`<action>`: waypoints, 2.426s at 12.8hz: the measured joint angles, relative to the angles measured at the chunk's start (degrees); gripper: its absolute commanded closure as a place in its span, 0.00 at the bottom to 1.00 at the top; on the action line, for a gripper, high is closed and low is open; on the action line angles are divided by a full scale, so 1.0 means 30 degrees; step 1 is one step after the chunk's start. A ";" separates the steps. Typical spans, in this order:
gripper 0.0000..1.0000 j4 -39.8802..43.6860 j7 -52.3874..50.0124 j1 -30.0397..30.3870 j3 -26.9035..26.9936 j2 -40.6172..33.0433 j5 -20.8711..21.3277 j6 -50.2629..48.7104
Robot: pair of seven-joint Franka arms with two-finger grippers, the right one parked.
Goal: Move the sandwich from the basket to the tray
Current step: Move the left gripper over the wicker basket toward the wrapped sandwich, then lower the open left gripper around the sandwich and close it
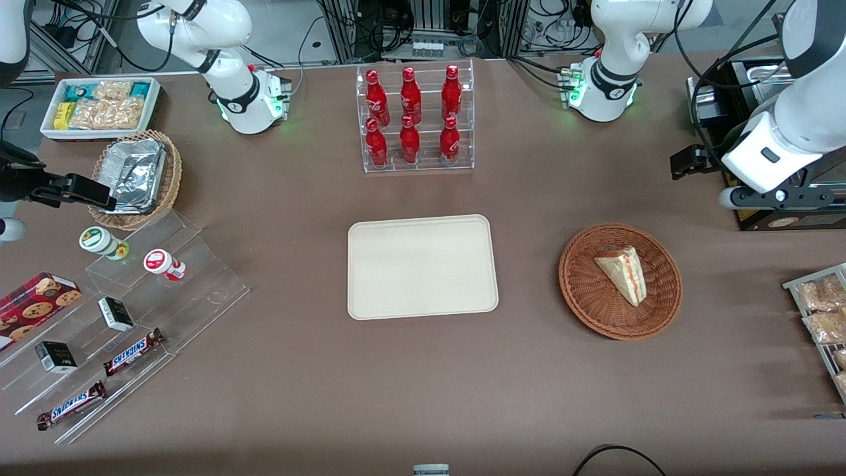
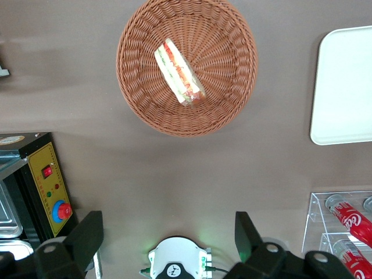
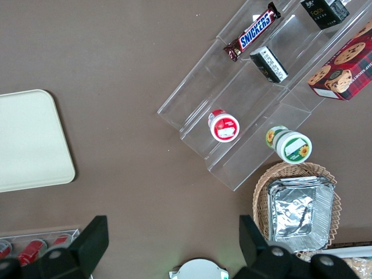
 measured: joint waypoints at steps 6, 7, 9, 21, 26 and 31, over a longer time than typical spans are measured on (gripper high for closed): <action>0.00 -0.1029 0.0079 -0.0039 -0.0001 0.0161 -0.0225 0.1285; 0.00 -0.1776 0.0083 -0.0058 -0.0005 0.0250 -0.0242 0.2175; 0.00 -0.3321 0.0085 -0.0094 -0.0007 0.0424 -0.0247 0.3905; 0.00 -1.0879 0.0006 0.0208 0.0178 0.1296 -0.0247 1.5026; 0.00 -1.1209 -0.4541 0.0865 0.0194 0.1475 -0.0279 1.6022; 0.00 -1.1410 -1.1316 0.0567 -0.0003 0.2794 -0.0611 1.8150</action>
